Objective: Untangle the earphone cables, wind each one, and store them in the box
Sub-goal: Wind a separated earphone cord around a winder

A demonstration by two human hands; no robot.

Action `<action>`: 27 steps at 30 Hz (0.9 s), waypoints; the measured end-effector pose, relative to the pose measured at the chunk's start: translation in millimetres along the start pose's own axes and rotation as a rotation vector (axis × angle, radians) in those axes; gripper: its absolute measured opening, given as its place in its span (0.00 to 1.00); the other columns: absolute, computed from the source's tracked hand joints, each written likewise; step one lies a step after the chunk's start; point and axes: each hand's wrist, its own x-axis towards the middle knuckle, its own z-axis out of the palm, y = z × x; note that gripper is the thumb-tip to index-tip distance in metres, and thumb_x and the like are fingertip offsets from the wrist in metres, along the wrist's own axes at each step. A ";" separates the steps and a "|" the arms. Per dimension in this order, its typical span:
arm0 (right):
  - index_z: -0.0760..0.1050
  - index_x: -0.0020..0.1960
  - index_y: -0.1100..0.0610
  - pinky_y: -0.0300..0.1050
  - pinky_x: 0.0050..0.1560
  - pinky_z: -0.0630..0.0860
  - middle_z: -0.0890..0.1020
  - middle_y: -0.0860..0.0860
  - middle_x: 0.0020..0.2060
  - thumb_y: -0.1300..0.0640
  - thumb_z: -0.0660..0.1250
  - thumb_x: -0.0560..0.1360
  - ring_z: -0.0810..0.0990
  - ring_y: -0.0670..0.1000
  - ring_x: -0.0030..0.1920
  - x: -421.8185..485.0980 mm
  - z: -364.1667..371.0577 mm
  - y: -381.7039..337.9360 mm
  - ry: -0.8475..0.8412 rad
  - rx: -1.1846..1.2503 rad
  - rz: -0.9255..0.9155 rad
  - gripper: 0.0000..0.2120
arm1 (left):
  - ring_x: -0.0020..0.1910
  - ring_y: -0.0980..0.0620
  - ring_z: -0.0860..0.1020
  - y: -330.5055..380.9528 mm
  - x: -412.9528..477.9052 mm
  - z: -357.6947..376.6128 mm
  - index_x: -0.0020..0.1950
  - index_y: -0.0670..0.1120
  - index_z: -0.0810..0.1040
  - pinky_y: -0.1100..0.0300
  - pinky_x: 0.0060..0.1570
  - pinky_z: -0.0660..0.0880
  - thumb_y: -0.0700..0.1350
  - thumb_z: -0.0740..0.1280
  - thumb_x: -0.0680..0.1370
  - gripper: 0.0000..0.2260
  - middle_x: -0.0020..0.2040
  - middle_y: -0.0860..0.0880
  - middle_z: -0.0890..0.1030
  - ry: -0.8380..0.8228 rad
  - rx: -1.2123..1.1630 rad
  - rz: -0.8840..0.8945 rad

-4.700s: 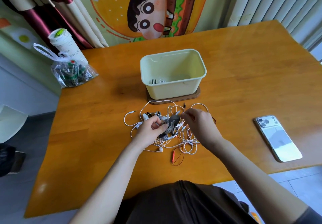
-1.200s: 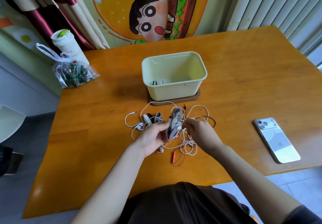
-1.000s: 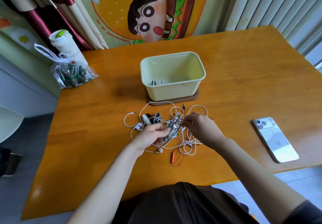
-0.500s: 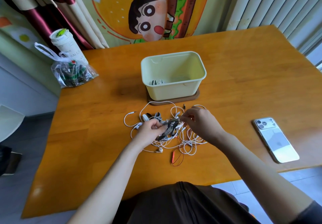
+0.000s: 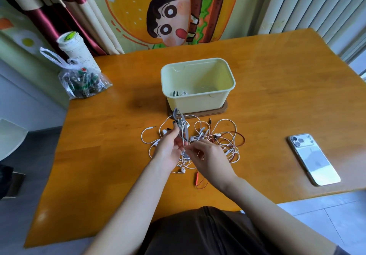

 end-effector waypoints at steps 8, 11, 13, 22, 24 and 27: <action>0.81 0.50 0.56 0.33 0.39 0.74 0.79 0.45 0.41 0.56 0.66 0.77 0.76 0.43 0.39 -2.5 -8.0 9.8 0.024 -0.023 0.027 0.06 | 0.41 0.50 0.76 1.6 -9.7 4.1 0.50 0.42 0.78 0.60 0.43 0.72 0.50 0.63 0.80 0.11 0.41 0.45 0.79 -0.015 -0.012 -0.013; 0.80 0.50 0.56 0.32 0.39 0.73 0.79 0.45 0.41 0.56 0.65 0.77 0.76 0.43 0.38 -4.9 -6.7 12.8 0.017 -0.037 0.047 0.07 | 0.41 0.51 0.75 0.9 -11.8 4.1 0.50 0.42 0.78 0.60 0.44 0.72 0.49 0.63 0.80 0.11 0.42 0.45 0.78 0.002 -0.014 -0.022; 0.80 0.50 0.56 0.33 0.38 0.73 0.79 0.45 0.41 0.56 0.65 0.78 0.77 0.43 0.38 -3.3 -6.6 14.8 0.010 -0.037 0.066 0.07 | 0.40 0.51 0.73 0.3 -14.3 4.7 0.50 0.41 0.78 0.60 0.43 0.71 0.48 0.63 0.80 0.11 0.41 0.45 0.77 -0.023 -0.037 -0.040; 0.79 0.43 0.58 0.34 0.32 0.65 0.77 0.47 0.35 0.53 0.68 0.75 0.73 0.47 0.35 19.6 -34.2 42.0 -0.057 -0.163 0.143 0.08 | 0.44 0.52 0.78 5.3 -12.5 -18.1 0.46 0.44 0.78 0.59 0.49 0.72 0.43 0.64 0.79 0.05 0.44 0.48 0.82 -0.368 0.658 -0.012; 0.80 0.43 0.58 0.34 0.32 0.66 0.76 0.47 0.36 0.51 0.68 0.75 0.73 0.48 0.36 23.9 -40.5 46.0 -0.066 -0.185 0.140 0.10 | 0.43 0.53 0.76 6.4 -11.0 -22.5 0.43 0.44 0.75 0.60 0.48 0.70 0.45 0.65 0.79 0.06 0.41 0.49 0.80 -0.325 0.920 0.053; 0.80 0.43 0.58 0.31 0.32 0.66 0.76 0.46 0.36 0.51 0.67 0.76 0.73 0.46 0.36 29.2 -46.3 44.2 -0.046 -0.178 0.140 0.10 | 0.40 0.53 0.72 3.9 -7.4 -29.0 0.40 0.45 0.72 0.61 0.45 0.68 0.47 0.66 0.78 0.10 0.39 0.48 0.75 -0.243 1.061 0.138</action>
